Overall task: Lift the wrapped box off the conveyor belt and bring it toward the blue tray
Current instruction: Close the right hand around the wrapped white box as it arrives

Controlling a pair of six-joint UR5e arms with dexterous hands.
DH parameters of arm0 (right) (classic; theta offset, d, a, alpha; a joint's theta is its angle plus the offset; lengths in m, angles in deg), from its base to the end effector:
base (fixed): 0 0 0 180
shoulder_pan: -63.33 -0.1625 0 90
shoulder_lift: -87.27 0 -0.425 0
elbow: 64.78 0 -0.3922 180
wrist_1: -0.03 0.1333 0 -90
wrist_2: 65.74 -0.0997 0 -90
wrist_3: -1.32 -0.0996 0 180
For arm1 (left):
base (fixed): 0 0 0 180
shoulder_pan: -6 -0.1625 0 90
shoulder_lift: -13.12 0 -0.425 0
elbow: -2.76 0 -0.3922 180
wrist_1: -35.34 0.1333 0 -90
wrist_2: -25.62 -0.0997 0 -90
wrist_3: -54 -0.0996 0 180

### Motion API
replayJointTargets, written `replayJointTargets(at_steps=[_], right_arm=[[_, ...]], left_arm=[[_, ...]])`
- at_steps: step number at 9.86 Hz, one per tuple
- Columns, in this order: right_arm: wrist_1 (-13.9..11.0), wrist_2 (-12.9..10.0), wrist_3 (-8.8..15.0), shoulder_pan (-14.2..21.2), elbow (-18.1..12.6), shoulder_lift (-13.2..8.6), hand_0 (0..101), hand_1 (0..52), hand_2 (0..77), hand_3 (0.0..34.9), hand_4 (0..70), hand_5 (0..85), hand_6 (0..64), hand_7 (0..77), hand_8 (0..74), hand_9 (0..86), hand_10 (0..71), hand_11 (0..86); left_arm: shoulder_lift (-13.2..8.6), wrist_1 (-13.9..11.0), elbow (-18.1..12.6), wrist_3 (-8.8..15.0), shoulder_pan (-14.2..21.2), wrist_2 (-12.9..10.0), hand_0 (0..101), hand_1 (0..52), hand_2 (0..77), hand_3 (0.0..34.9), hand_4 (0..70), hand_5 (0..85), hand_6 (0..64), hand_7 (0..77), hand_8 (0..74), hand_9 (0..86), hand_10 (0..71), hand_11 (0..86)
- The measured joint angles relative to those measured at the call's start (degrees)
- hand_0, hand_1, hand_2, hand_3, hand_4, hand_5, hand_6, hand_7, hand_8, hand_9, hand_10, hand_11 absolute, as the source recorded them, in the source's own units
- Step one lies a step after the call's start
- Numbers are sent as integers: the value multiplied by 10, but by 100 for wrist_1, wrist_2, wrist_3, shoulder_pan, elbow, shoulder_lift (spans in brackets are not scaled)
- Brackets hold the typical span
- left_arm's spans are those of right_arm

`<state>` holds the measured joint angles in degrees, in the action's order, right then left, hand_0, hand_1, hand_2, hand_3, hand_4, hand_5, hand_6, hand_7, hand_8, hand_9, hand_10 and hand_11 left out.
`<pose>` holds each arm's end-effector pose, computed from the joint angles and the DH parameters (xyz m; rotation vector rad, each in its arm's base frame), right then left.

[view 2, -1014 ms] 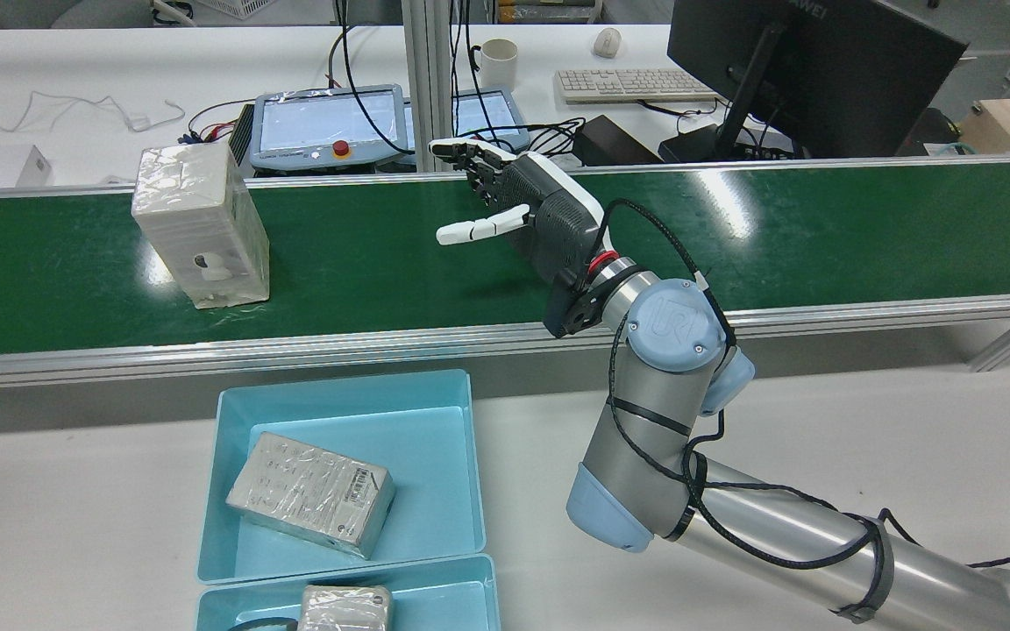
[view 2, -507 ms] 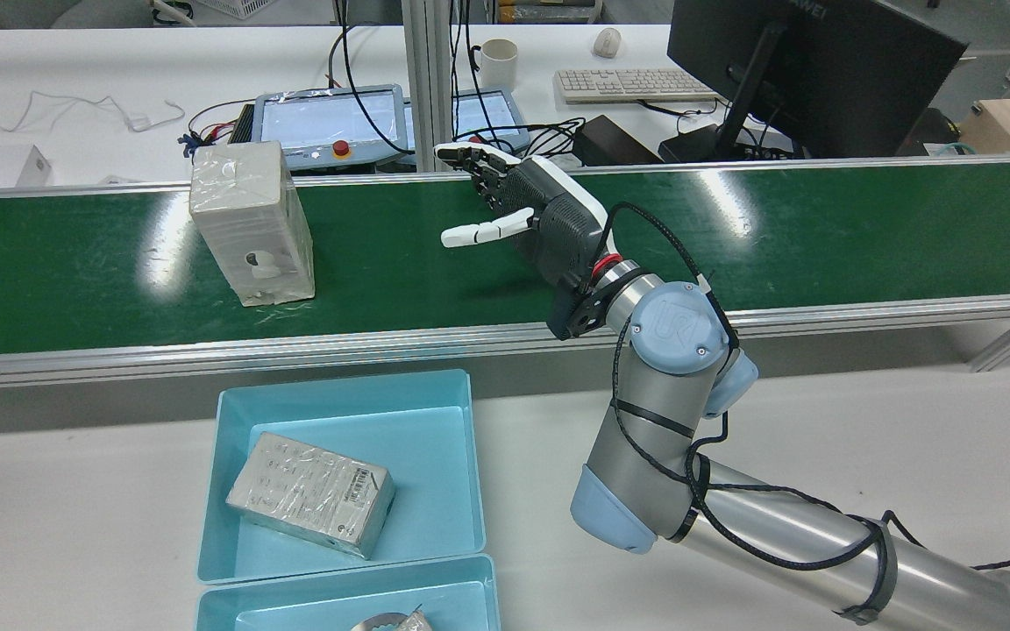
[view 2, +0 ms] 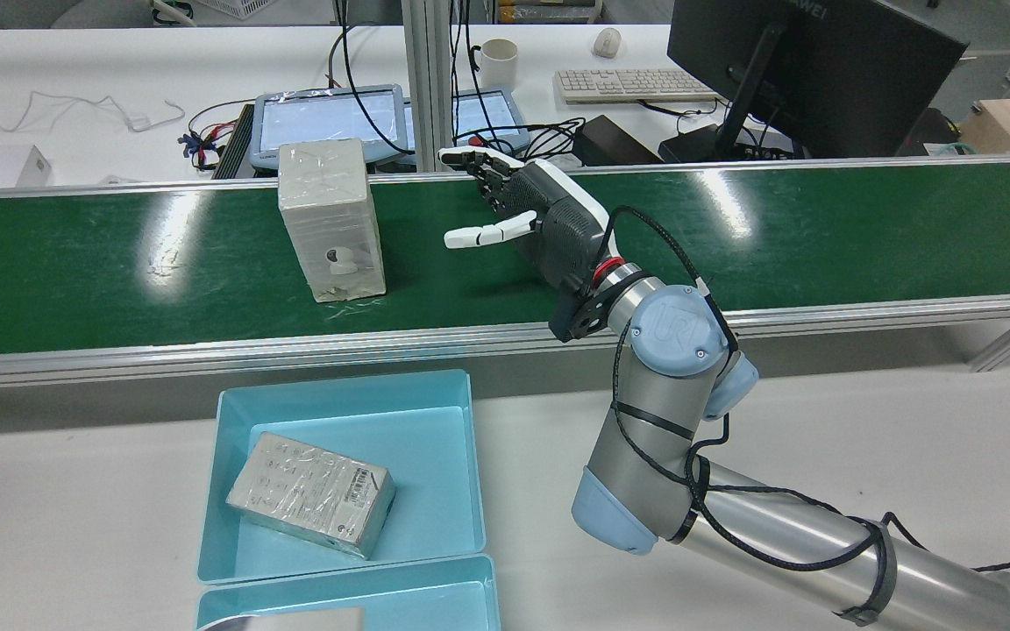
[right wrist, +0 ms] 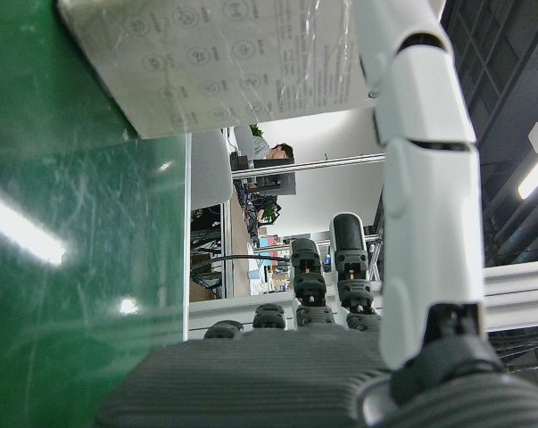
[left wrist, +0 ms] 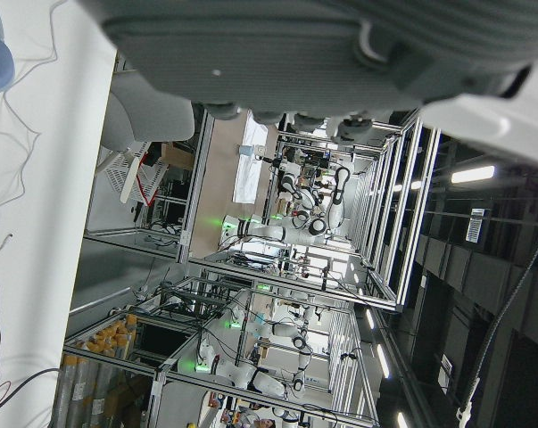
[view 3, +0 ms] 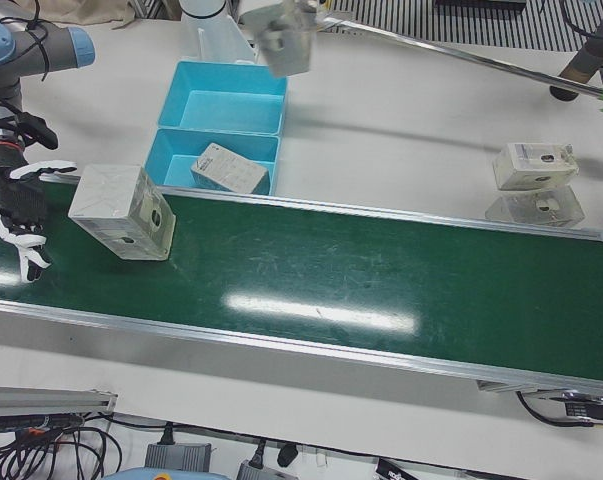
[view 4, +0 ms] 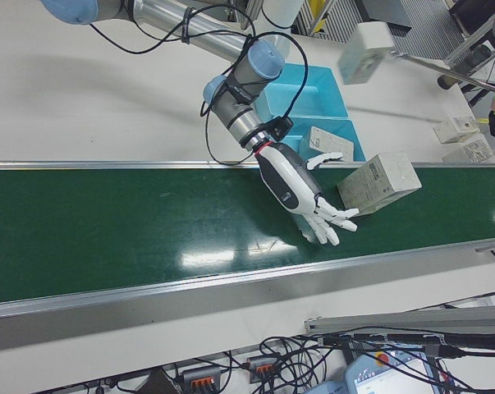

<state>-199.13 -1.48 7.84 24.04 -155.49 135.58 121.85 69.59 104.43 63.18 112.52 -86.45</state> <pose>-0.4254 -0.5762 0.2716 -0.5716 -2.3748 1.6614 -0.2512 -0.5098 0.4722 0.2975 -2.0874 2.2418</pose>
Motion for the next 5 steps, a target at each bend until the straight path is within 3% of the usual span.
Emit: replayJointTargets(at_steps=[5], right_arm=[[0,-1,11,41,28,0,497,169,147,0,125,278,65,76,5,33,0,11]], left_arm=[[0,0,0,0,0,0,0,0,5,0,0,11,5,5,5,0,5,5]])
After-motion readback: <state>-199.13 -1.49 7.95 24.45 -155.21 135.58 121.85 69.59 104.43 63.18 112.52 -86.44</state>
